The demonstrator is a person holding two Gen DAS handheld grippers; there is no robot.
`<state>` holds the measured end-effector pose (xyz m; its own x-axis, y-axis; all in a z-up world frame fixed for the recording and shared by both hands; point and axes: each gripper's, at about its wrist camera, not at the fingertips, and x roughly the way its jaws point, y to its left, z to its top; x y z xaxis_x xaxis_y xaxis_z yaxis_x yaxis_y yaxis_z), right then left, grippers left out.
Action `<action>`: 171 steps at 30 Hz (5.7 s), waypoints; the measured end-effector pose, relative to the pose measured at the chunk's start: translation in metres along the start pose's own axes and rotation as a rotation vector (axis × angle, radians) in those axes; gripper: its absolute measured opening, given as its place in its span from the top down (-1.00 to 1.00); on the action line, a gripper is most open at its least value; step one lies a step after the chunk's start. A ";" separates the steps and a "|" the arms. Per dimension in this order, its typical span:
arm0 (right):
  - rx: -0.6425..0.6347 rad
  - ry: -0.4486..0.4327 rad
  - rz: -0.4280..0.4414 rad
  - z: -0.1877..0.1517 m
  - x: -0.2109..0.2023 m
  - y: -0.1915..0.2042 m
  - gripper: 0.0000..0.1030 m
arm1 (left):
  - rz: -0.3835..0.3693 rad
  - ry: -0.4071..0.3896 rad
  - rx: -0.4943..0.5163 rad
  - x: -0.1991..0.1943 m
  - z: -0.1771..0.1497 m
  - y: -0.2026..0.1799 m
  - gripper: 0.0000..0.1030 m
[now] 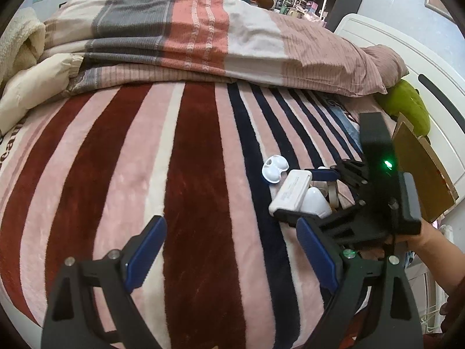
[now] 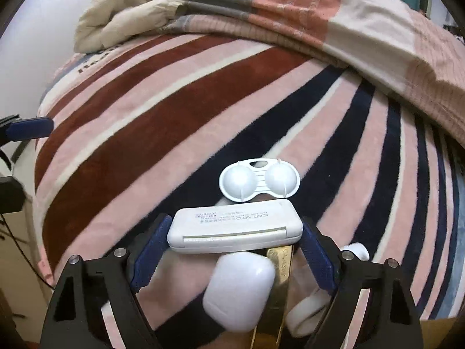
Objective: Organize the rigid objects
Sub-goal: 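Lower the right gripper onto the white rectangular card reader and close, then lift the card reader into the cardboard box and open the right gripper, then move the right gripper to the white AirPods case and close on it, then carry the AirPods case into the cardboard box and open the right gripper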
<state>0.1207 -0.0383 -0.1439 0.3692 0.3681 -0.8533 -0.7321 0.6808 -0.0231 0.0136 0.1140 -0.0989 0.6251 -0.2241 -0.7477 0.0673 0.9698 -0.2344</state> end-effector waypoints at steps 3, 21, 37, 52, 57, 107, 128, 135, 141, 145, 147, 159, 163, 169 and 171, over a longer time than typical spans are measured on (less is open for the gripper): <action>-0.035 -0.029 0.030 -0.005 -0.014 0.013 -0.65 | 0.000 0.007 -0.003 0.002 0.000 0.003 -0.73; -0.118 -0.154 0.199 -0.036 -0.058 0.060 -0.65 | -0.295 0.134 0.069 0.026 -0.008 -0.047 -0.19; -0.096 -0.338 -0.054 -0.028 -0.207 0.014 -0.65 | -0.359 0.047 0.457 -0.037 0.079 -0.198 0.34; 0.151 -0.189 -0.194 -0.088 -0.250 -0.119 -0.65 | -0.472 0.261 0.614 0.047 0.100 -0.344 0.34; 0.179 -0.124 -0.196 -0.102 -0.238 -0.127 -0.66 | -0.439 0.254 0.595 0.049 0.097 -0.346 -0.27; 0.079 0.019 0.075 -0.036 -0.011 0.013 0.21 | -0.027 0.013 0.037 -0.010 -0.006 -0.016 -0.54; 0.018 0.041 0.181 -0.082 -0.044 0.032 0.24 | -0.099 0.069 0.093 0.004 0.004 -0.058 -0.54; -0.025 -0.003 0.147 -0.083 -0.043 0.036 0.24 | -0.088 0.078 0.090 0.003 0.001 -0.056 -0.54; -0.036 -0.091 0.156 -0.064 -0.082 0.042 0.24 | -0.226 0.037 0.134 -0.018 0.014 -0.080 -0.54; -0.043 -0.228 0.187 -0.046 -0.140 0.045 0.24 | -0.333 0.001 0.177 -0.037 0.036 -0.105 -0.43; -0.064 -0.299 0.176 -0.037 -0.174 0.042 0.24 | -0.365 -0.005 0.192 -0.041 0.046 -0.116 -0.17; 0.022 -0.376 -0.005 -0.054 -0.230 -0.030 0.24 | -0.480 0.077 0.371 -0.007 0.100 -0.229 0.28; 0.079 -0.340 -0.034 -0.063 -0.235 -0.057 0.24 | -0.500 0.151 0.414 0.020 0.110 -0.266 0.28; 0.211 -0.221 -0.074 -0.084 -0.236 -0.105 0.24 | -0.505 0.243 0.461 0.049 0.113 -0.305 0.28; 0.220 -0.202 -0.077 -0.087 -0.235 -0.109 0.24 | -0.496 0.266 0.471 0.055 0.111 -0.311 0.28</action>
<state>0.0637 -0.2540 0.0139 0.5414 0.4136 -0.7320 -0.5643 0.8242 0.0483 0.1133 -0.1892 0.0012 0.2287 -0.6052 -0.7625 0.6582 0.6733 -0.3369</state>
